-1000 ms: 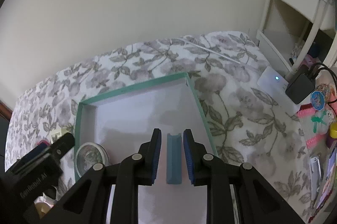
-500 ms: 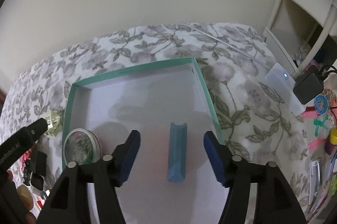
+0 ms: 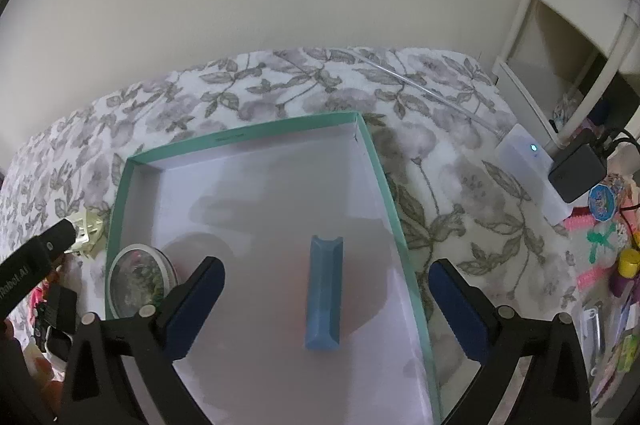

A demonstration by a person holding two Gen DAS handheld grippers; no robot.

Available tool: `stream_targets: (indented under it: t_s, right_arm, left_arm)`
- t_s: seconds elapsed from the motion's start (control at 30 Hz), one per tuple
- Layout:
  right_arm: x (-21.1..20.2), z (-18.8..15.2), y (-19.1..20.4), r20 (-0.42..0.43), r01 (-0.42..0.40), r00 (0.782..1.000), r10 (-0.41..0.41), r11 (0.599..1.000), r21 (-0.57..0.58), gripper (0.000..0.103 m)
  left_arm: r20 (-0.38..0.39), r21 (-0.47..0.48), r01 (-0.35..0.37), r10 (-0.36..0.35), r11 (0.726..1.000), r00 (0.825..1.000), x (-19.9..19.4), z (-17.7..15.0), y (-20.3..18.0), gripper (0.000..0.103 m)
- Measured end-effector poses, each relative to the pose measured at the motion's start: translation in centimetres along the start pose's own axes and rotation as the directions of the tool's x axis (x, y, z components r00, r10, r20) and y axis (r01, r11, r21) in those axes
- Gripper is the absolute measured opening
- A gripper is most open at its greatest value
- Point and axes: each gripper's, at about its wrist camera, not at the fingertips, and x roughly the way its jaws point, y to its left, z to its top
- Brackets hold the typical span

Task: Organize rigid objects
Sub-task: 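Open both grippers to release the tin and blue toy into the tray, then move both tools back over the remaining items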

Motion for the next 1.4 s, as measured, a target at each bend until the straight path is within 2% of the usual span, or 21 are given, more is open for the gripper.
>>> stream_targets:
  t_s: [0.33,0.5,0.6,0.7,0.83,1.07,1.27,1.4]
  right_arm:
    - [-0.7,0.2,0.7,0.005,-0.018,1.000,0.018,1.000,-0.018,0.103]
    - [-2.6,0.5,2.5,0.035,-0.058,0.998,0.060,0.996,-0.073,0.103]
    - [-4.8,0.5,4.4,0.074,-0.099,0.991,0.109,0.988,-0.119,0.103]
    - [-6.9,0.3,6.3,0.101,-0.129,0.984,0.146,0.979,-0.156,0.103]
    - [-9.5,-0.1,8.1,0.114,-0.165,0.976,0.187,0.970,-0.179,0.103]
    - [-13.4,-1.9,11.5,0.130,-0.201,0.962,0.240,0.945,-0.259,0.103]
    - [-13.5,-4.2,13.6,0.083,-0.246,0.957,0.279,0.928,-0.281,0.103]
    - [-12.6,-6.0,14.9,0.043,-0.263,0.956,0.289,0.915,-0.305,0.103]
  left_arm:
    - [-0.001,-0.003,0.009,-0.009,1.000,1.000,-0.5,0.3,0.3,0.103]
    - [-0.018,-0.013,0.081,-0.081,0.997,0.997,-1.9,0.6,1.0,0.103]
    - [-0.008,-0.015,0.093,-0.093,0.996,0.996,-4.0,1.0,1.9,0.103]
    - [0.008,-0.008,0.069,-0.069,0.998,0.998,-6.0,1.4,3.1,0.103]
    - [0.066,-0.030,0.001,0.001,1.000,0.998,-9.4,1.8,6.0,0.103]
    - [0.118,-0.063,-0.058,0.065,0.996,0.991,-13.2,0.7,11.0,0.103]
    - [0.060,-0.082,-0.084,0.089,0.993,0.994,-12.5,-1.5,14.7,0.103]
    - [-0.016,-0.139,-0.053,0.051,0.989,0.999,-11.0,-3.3,16.7,0.103]
